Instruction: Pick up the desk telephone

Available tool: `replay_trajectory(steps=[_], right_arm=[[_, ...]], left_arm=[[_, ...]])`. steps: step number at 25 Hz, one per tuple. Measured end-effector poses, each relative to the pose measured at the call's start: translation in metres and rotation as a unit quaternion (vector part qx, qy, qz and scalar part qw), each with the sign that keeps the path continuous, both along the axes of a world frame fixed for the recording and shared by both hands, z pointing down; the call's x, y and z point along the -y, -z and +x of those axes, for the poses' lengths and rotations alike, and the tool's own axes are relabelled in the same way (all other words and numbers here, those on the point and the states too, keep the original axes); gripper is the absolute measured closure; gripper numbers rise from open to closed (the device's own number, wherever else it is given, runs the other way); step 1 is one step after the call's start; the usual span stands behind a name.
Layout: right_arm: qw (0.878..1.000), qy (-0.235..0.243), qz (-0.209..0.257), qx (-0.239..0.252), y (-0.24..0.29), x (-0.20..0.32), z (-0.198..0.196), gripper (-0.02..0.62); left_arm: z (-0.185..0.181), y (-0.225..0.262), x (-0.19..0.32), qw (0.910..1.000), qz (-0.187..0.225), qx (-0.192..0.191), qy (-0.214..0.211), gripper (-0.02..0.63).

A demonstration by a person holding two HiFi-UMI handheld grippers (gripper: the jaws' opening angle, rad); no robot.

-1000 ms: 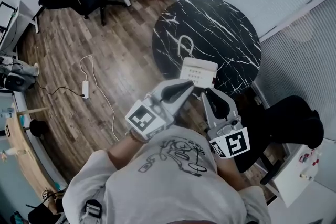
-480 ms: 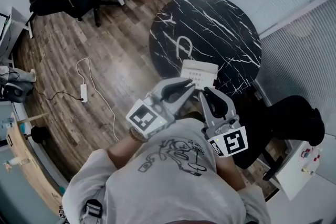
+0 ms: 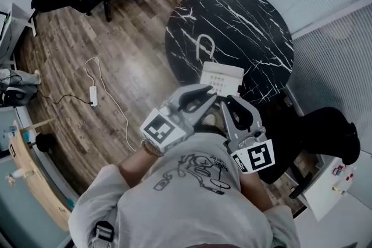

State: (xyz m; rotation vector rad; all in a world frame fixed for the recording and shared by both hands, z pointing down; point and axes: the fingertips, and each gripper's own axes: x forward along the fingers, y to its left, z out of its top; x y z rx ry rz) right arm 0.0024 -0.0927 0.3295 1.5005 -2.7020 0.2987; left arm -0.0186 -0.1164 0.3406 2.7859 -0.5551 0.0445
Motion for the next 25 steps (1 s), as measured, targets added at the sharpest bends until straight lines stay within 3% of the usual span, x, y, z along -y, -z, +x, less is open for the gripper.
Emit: replay_trajectory(steps=[7,11,25], right_arm=[[1.000,-0.002,-0.026,-0.007,-0.032,0.005,0.023,0.505],[0.999,-0.006,-0.049,-0.012,-0.063,0.014,0.038,0.458],[0.988,-0.045,-0.144,-0.029,-0.213,0.047,0.090,0.306]], left_arm=[[0.010,-0.041,0.008,0.9990,-0.030,0.031,0.012,0.518],[0.018,-0.074,0.016,0.9971,-0.058,0.048,0.011,0.461],[0.025,-0.231,0.053,0.9843,-0.149,0.087,0.035,0.383]])
